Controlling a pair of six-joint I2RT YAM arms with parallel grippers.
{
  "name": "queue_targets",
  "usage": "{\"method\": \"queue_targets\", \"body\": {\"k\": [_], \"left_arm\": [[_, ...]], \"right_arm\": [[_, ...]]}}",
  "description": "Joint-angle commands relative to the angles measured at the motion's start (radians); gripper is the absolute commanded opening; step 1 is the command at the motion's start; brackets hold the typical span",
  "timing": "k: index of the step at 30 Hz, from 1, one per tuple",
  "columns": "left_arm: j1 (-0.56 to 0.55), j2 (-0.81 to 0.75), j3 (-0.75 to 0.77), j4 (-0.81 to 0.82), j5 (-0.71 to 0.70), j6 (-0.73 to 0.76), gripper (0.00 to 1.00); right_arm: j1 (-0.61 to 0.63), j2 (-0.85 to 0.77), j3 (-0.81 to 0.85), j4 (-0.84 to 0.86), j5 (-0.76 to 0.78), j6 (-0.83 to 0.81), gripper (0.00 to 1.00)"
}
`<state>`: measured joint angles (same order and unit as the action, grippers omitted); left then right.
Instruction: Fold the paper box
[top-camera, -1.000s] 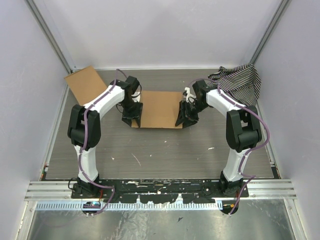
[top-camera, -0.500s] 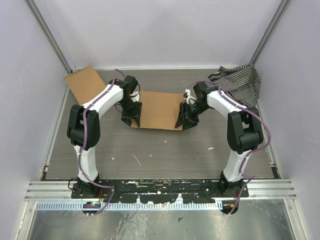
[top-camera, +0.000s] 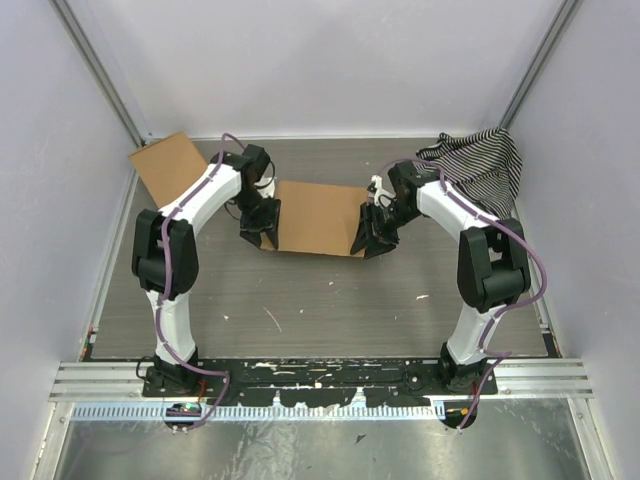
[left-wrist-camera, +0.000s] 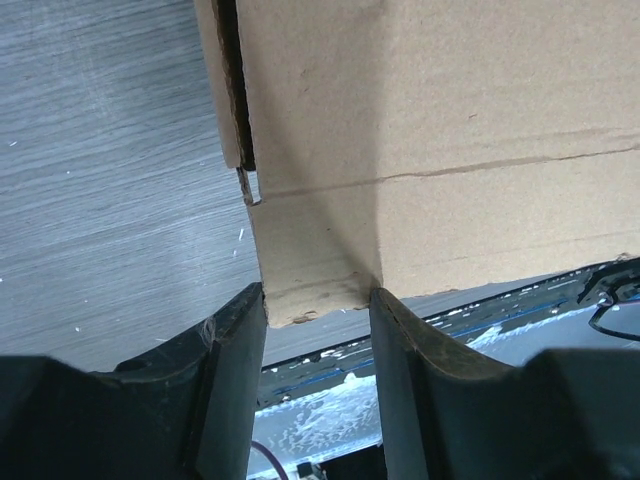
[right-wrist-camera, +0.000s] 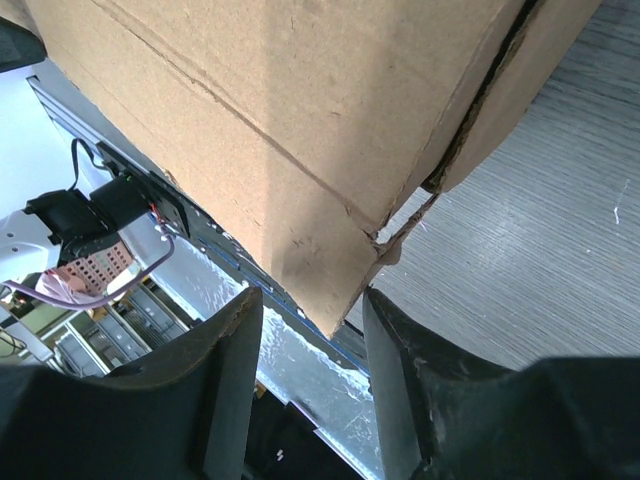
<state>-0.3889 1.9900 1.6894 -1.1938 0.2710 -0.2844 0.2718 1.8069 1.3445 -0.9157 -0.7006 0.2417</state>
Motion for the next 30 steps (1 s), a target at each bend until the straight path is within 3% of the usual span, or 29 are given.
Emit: {"method": "queue_targets", "body": {"k": [1, 30], "left_arm": [[0.007, -0.027, 0.042, -0.027, 0.033, 0.015, 0.51], [0.01, 0.03, -0.027, 0.078, 0.049, -0.001, 0.49]], "right_arm": [[0.007, -0.06, 0.003, -0.014, -0.037, -0.005, 0.5], [0.006, -0.008, -0.065, 0.105, 0.163, 0.018, 0.47]]}}
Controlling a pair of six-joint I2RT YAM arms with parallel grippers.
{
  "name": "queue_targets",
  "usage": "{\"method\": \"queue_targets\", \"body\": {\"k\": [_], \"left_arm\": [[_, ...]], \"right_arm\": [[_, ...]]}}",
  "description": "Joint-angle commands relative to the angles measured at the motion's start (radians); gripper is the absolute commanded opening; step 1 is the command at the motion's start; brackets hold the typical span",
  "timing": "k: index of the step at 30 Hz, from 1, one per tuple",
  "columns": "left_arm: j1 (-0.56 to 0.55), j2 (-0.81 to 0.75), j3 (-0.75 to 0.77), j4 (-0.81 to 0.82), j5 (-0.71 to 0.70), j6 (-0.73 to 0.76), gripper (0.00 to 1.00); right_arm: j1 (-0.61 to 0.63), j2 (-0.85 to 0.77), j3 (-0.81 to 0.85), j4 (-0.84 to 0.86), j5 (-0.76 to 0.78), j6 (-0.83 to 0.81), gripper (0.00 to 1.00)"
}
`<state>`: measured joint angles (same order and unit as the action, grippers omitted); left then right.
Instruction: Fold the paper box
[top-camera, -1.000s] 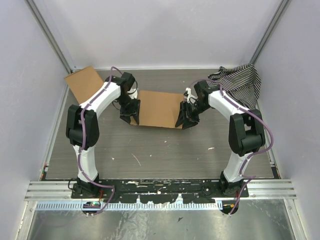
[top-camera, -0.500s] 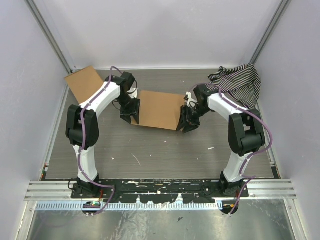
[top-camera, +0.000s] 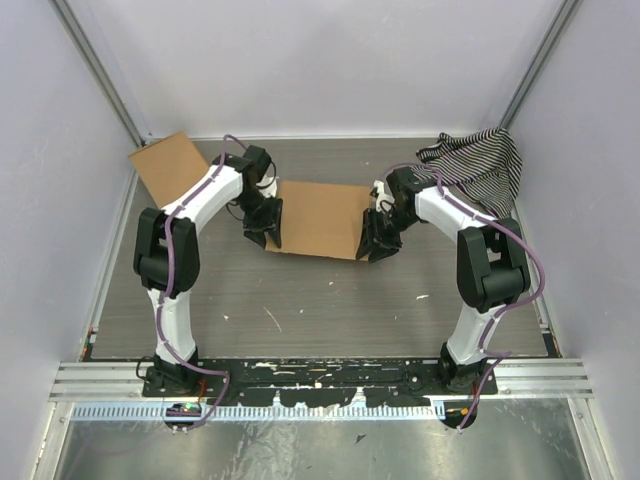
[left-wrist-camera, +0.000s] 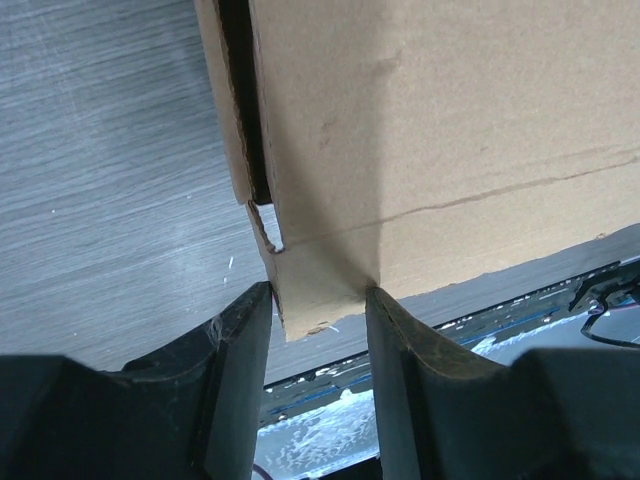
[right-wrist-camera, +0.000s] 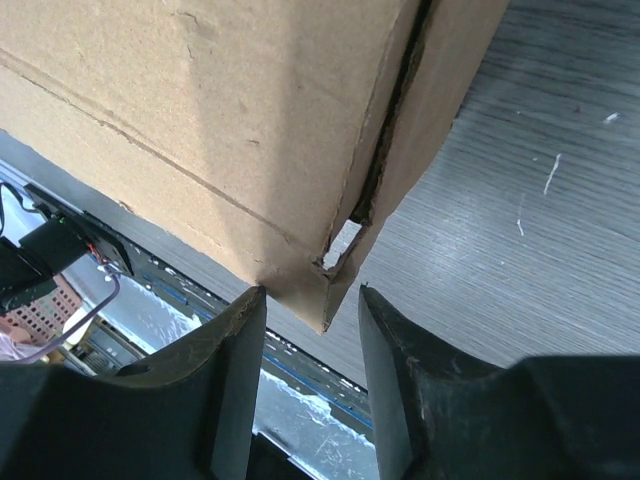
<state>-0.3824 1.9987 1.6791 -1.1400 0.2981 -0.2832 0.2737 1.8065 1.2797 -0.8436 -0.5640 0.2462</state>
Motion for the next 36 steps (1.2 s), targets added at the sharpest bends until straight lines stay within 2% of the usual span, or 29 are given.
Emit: {"method": "queue_targets", "body": {"k": [1, 10, 16, 19, 22, 28, 32, 36], "left_arm": [[0.004, 0.023, -0.017, 0.025, 0.022, -0.002, 0.49], [0.004, 0.038, -0.041, 0.054, -0.008, -0.01, 0.48], [0.004, 0.044, -0.079, 0.134, -0.028, -0.043, 0.47], [0.003, 0.031, -0.112, 0.176, -0.057, -0.068, 0.43], [-0.013, -0.012, -0.155, 0.213, -0.136, -0.083, 0.39], [-0.053, -0.097, -0.184, 0.208, -0.257, -0.065, 0.37], [-0.053, -0.215, -0.166, 0.185, -0.307, -0.044, 0.4], [-0.052, -0.271, -0.072, 0.219, -0.321, -0.033, 0.45]], "right_arm": [[0.005, -0.009, 0.001, 0.035, 0.026, 0.015, 0.47], [0.005, 0.0, -0.013, 0.061, 0.052, 0.017, 0.47], [0.005, 0.016, -0.018, 0.104, 0.124, 0.039, 0.46], [0.005, 0.026, -0.011, 0.128, 0.181, 0.052, 0.46], [0.004, 0.027, -0.003, 0.149, 0.255, 0.06, 0.45], [0.007, 0.02, 0.017, 0.165, 0.366, 0.047, 0.45], [0.035, -0.045, 0.027, 0.173, 0.395, 0.02, 0.44], [0.102, -0.127, 0.045, 0.211, 0.4, 0.017, 0.41]]}}
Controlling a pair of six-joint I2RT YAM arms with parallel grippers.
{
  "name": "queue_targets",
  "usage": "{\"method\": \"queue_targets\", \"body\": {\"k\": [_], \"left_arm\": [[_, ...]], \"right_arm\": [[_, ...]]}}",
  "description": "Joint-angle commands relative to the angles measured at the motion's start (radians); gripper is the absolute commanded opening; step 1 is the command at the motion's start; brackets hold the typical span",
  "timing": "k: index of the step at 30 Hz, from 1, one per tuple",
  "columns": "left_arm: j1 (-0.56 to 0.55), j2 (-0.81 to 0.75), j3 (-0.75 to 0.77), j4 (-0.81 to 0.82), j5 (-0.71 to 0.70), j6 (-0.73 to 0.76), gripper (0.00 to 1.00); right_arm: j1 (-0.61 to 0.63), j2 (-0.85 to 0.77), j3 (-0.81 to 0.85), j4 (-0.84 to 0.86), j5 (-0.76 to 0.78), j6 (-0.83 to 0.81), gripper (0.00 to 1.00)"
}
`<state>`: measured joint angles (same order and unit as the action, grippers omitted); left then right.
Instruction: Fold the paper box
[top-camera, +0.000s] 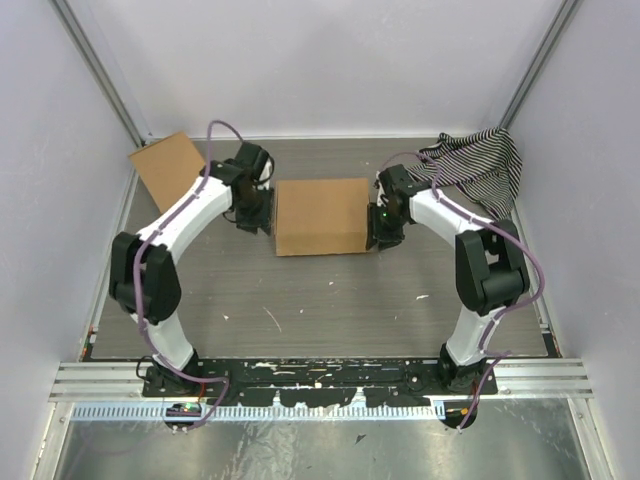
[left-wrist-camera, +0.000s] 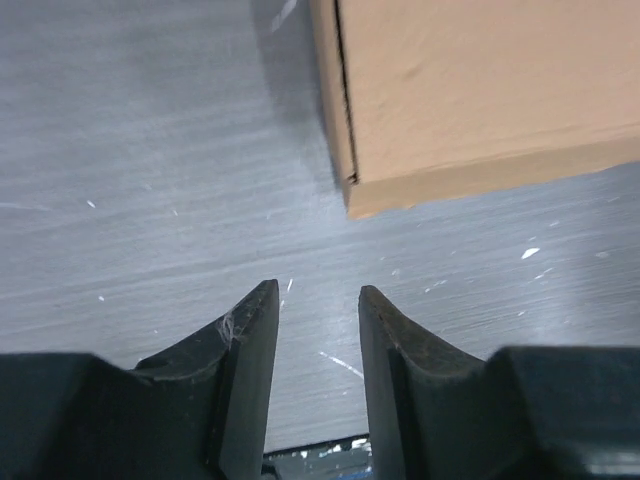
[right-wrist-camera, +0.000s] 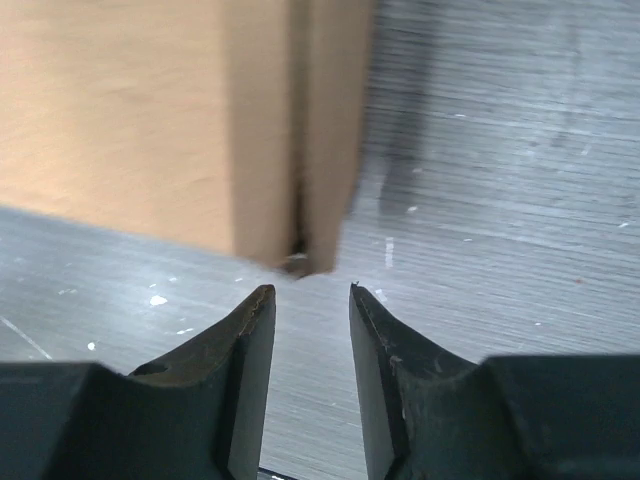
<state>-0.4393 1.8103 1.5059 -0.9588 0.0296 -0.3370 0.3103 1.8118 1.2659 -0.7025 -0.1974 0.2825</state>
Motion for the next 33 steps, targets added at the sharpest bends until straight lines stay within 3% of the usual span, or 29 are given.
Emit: {"method": "queue_targets", "body": {"k": [1, 6, 13, 26, 33], "left_arm": [[0.006, -0.073, 0.146, 0.057, -0.05, 0.019, 0.46], [0.008, 0.079, 0.292, 0.228, 0.016, 0.0, 0.56], [0.01, 0.383, 0.558, 0.228, 0.225, -0.098, 0.55], [0.015, 0.503, 0.59, 0.059, 0.34, -0.01, 0.52], [0.015, 0.51, 0.544, 0.052, 0.386, -0.004, 0.47]], "right_arm": [[0.089, -0.15, 0.059, 0.094, 0.035, -0.018, 0.39], [0.214, -0.218, -0.022, 0.35, 0.065, -0.041, 0.11], [0.351, -0.176, -0.225, 0.836, 0.036, -0.153, 0.09], [0.469, 0.082, -0.12, 1.001, 0.155, -0.182, 0.05], [0.473, 0.164, -0.144, 1.152, 0.396, -0.173, 0.01]]}}
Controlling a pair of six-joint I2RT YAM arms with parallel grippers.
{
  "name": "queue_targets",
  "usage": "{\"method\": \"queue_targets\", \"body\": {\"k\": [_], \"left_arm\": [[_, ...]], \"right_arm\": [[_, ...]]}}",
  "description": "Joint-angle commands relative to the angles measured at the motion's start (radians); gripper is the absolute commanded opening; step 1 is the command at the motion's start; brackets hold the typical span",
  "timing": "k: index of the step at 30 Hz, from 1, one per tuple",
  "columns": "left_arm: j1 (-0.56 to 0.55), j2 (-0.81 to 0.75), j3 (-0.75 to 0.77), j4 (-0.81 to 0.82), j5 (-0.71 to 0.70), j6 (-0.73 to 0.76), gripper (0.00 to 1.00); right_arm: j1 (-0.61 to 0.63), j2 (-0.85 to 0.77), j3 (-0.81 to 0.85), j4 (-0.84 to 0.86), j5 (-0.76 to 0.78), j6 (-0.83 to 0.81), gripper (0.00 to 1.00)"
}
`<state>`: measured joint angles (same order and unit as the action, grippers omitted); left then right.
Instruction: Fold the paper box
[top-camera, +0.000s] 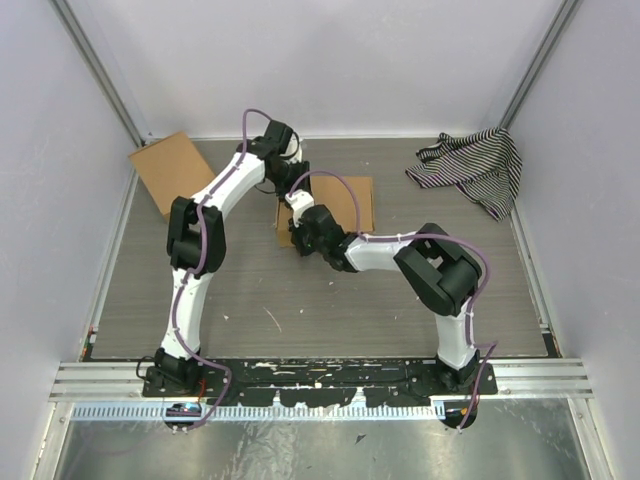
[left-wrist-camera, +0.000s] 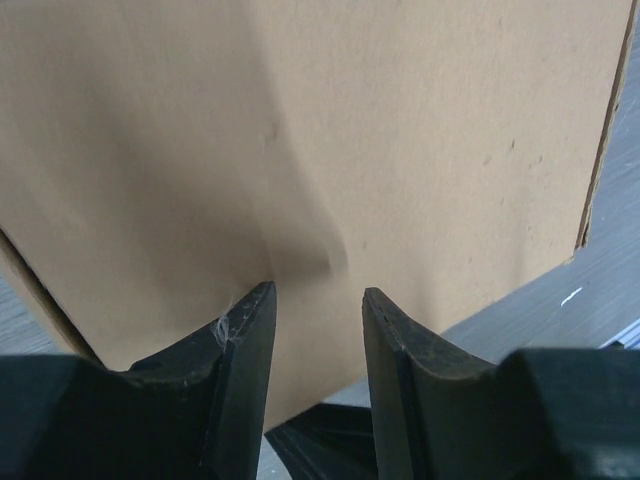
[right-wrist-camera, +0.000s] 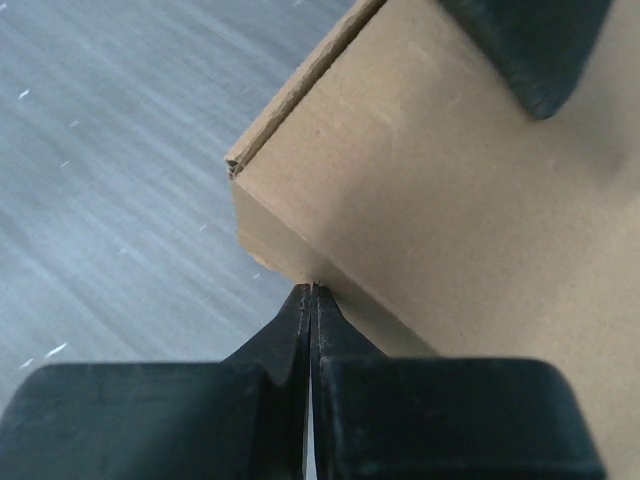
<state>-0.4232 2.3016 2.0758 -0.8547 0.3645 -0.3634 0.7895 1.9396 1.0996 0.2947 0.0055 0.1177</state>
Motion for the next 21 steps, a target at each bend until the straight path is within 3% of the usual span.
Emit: {"method": "queue_targets", "body": {"k": [1, 6, 11, 16, 21], "left_arm": [[-0.001, 0.015, -0.036, -0.048, 0.057, 0.026, 0.46], [-0.001, 0.001, -0.08, -0.034, 0.08, 0.03, 0.44], [0.0, 0.007, -0.092, -0.051, 0.086, 0.035, 0.43], [0.0, 0.003, -0.089, -0.054, 0.07, 0.037, 0.43], [0.0, 0.003, -0.083, -0.063, 0.059, 0.036, 0.42]], "right_arm": [[-0.005, 0.05, 0.02, 0.173, 0.251, -0.01, 0.01], [0.007, 0.091, -0.007, 0.289, 0.444, -0.002, 0.04], [0.024, 0.082, -0.022, 0.302, 0.469, -0.012, 0.04], [0.021, -0.075, -0.14, 0.306, 0.486, -0.022, 0.02], [-0.003, -0.3, -0.279, 0.198, 0.38, -0.024, 0.01]]}}
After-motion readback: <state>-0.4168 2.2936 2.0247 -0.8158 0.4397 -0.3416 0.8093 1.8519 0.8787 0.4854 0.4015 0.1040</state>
